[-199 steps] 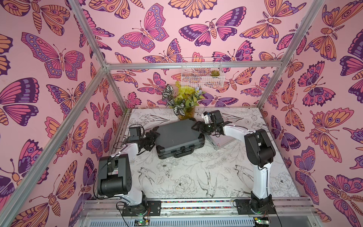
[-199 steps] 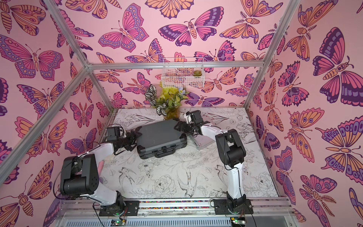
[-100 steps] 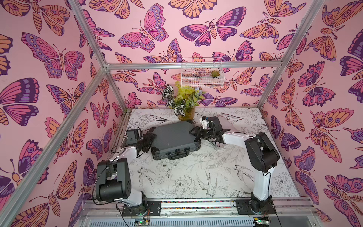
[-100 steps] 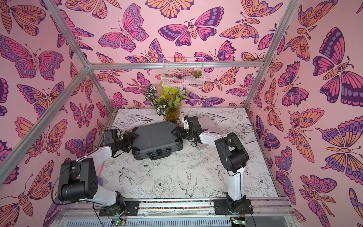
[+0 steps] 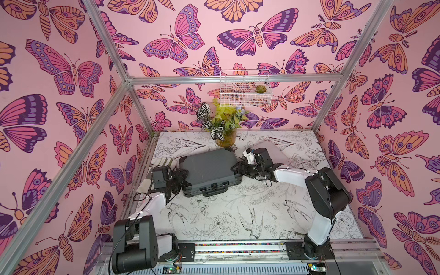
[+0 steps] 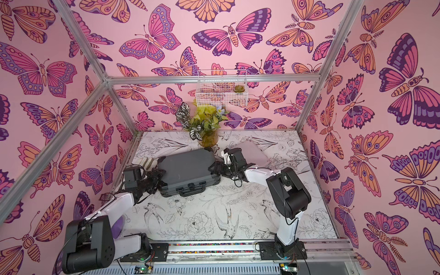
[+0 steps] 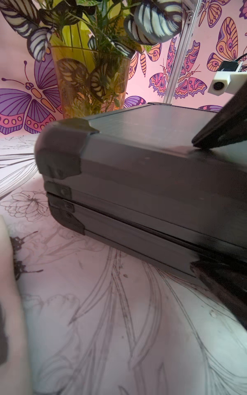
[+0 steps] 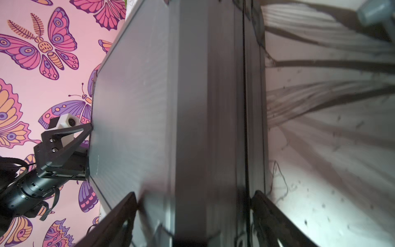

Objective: Open the poker set cases
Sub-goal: Open the case lid on the poker set case.

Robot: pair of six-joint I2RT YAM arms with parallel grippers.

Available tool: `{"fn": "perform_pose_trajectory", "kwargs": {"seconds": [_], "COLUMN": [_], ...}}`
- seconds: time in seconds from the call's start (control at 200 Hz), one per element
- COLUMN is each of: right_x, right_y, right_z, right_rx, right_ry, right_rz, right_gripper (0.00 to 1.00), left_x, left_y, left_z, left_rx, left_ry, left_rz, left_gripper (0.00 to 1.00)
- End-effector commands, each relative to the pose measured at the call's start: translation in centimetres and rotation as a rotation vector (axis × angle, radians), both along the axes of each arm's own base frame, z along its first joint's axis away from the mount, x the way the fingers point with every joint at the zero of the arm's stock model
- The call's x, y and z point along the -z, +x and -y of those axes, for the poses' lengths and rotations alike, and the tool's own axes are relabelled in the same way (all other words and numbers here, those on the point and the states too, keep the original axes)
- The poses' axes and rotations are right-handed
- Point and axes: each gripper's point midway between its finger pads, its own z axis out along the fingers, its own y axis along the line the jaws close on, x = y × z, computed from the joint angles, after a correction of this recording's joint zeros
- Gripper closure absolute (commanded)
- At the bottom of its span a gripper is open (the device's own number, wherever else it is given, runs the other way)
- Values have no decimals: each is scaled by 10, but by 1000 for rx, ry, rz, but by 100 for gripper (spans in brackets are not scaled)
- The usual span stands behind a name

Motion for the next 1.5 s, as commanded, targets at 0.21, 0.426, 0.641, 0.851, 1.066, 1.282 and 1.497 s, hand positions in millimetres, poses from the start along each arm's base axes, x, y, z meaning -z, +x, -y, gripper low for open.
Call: {"fn": "perform_pose_trajectory", "kwargs": {"seconds": [0.21, 0.426, 0.641, 0.851, 1.066, 1.282, 1.497], "right_x": [-35, -54, -96, -131, -157, -170, -178], "right_y": [-76, -77, -70, -50, -22, 21, 65], "right_z": [-36, -37, -41, -43, -56, -66, -67], "right_rx": [-263, -260, -287, -276, -269, -227, -150], "right_ry": [124, 179, 196, 238, 286, 302, 315], "right_rz": [-89, -64, 16, 91, 178, 253, 311], "right_gripper": [14, 14, 14, 12, 12, 12, 12], "left_x": [-17, -45, -84, -123, -158, -164, -177], "left_y": [-47, -40, -26, -7, 21, 50, 63], "left_z": [42, 45, 35, 23, 14, 1, -8], "left_rx": [147, 163, 149, 123, 107, 72, 68], "left_ry": [-94, -104, -78, -59, -41, -38, -15], "left_rz": [-96, -44, 37, 125, 218, 244, 286], "left_gripper": [16, 16, 16, 14, 12, 12, 12]}}
